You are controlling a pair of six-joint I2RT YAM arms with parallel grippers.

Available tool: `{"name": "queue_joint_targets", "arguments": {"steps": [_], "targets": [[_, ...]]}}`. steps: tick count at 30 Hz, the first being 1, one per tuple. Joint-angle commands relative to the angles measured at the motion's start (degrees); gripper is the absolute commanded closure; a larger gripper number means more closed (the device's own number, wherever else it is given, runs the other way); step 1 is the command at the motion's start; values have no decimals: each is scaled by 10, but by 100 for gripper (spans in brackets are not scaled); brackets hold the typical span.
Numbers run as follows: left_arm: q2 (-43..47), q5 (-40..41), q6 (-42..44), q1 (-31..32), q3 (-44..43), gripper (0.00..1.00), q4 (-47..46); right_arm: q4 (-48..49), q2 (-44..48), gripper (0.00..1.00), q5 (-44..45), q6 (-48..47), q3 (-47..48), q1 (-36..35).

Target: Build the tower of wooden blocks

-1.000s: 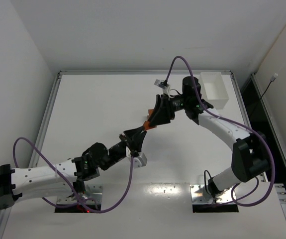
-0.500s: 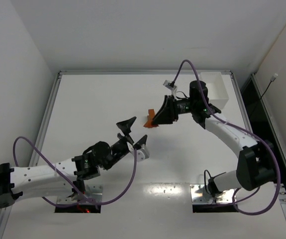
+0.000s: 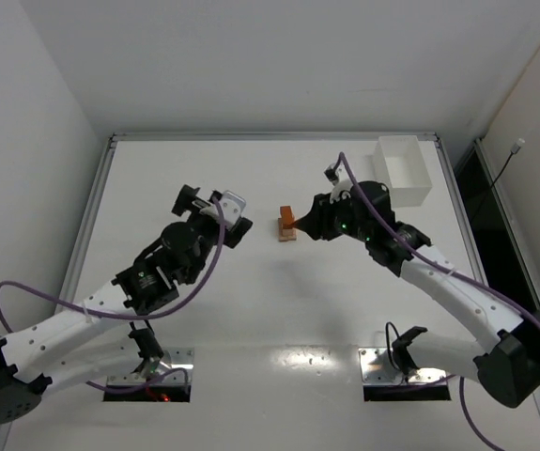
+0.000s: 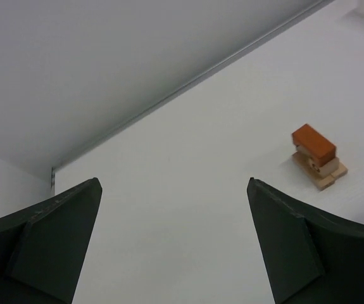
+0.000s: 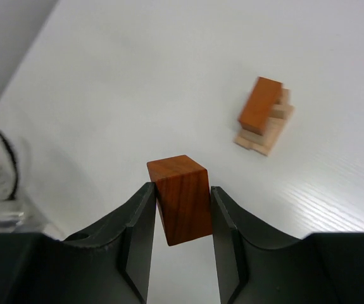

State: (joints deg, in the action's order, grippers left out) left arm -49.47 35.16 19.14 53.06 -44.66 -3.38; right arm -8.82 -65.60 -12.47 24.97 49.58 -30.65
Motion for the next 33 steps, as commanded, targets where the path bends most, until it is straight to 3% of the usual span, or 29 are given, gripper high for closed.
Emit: {"name": "queue_joint_targets", "arguments": {"steps": [1,5,11,15,20,33], "targets": [[-3,32,-125,-48,-27,1,82,9,7,100,203,-24,-5,-40],[-8,82,-192,-99,-27,1,122,79,-8,100,252,-24,-38,-70],[3,24,-246,-147,-32,1,189,210,-34,100,286,-37,-67,-103],[8,34,-259,-169,-9,1,195,335,-51,100,317,-61,-117,-114],[13,51,-253,-193,20,1,168,340,-89,100,347,-66,-123,-127],[-26,46,-263,-226,31,1,186,439,-207,100,320,-87,-90,-121]]}}
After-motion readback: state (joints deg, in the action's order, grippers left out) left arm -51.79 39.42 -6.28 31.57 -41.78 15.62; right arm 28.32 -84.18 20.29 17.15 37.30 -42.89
